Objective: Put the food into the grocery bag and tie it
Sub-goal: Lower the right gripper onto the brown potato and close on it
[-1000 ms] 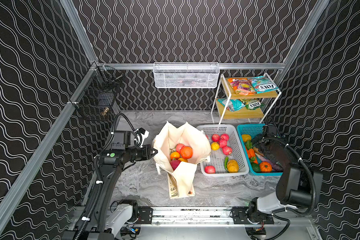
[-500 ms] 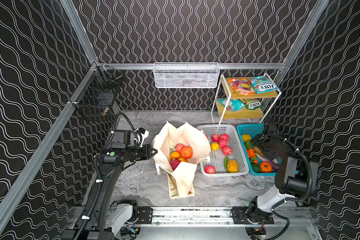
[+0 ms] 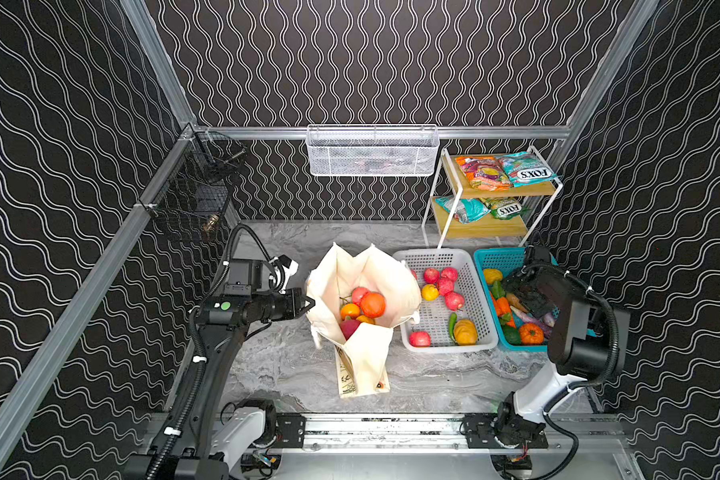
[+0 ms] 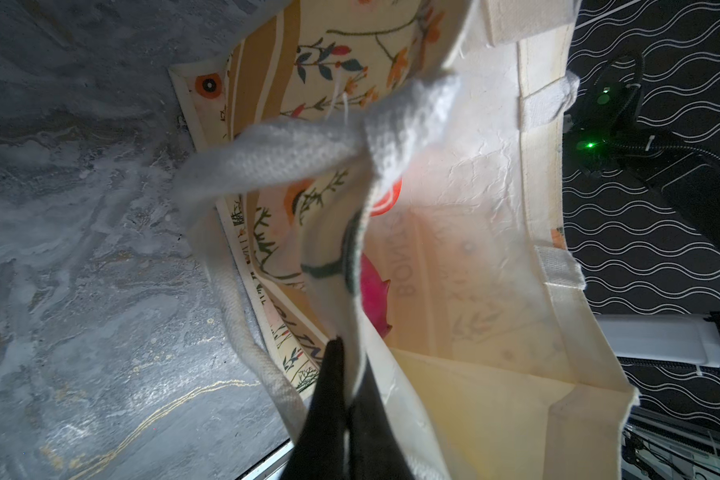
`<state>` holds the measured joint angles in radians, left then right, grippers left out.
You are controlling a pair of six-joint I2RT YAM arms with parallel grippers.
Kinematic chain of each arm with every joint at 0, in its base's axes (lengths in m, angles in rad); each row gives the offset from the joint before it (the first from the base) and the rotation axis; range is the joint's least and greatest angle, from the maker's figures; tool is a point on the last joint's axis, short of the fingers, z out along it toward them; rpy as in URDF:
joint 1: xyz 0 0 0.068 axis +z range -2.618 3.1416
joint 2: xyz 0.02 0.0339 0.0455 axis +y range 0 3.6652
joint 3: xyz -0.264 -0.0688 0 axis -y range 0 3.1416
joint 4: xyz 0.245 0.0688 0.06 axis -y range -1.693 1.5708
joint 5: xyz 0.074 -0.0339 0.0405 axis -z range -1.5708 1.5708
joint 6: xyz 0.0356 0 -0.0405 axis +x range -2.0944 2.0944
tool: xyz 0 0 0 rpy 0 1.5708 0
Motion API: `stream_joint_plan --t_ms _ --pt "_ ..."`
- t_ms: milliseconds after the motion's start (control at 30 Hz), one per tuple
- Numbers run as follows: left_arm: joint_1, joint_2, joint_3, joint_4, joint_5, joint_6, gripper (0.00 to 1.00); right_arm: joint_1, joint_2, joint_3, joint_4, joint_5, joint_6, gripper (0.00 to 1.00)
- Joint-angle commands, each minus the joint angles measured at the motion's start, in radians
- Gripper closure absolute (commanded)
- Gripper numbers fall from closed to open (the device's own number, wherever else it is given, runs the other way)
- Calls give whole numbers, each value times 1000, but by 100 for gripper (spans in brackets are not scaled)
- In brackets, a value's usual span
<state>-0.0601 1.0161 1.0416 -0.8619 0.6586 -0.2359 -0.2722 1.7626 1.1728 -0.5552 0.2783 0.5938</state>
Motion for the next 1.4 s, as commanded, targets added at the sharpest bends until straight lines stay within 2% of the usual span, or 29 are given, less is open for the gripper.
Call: stream_joint_plan --t_ms 0,500,1000,1367 --pt "0 6 9 -11 -8 20 97 0 17 16 13 -11 -1 1" --pt "0 11 7 -8 -16 26 96 -8 106 30 39 11 -5 1" --pt "0 4 4 -3 -13 28 96 -18 28 -9 67 25 -21 28" --pt "0 0 0 7 -14 26 96 -15 -135 -16 8 9 -24 30"
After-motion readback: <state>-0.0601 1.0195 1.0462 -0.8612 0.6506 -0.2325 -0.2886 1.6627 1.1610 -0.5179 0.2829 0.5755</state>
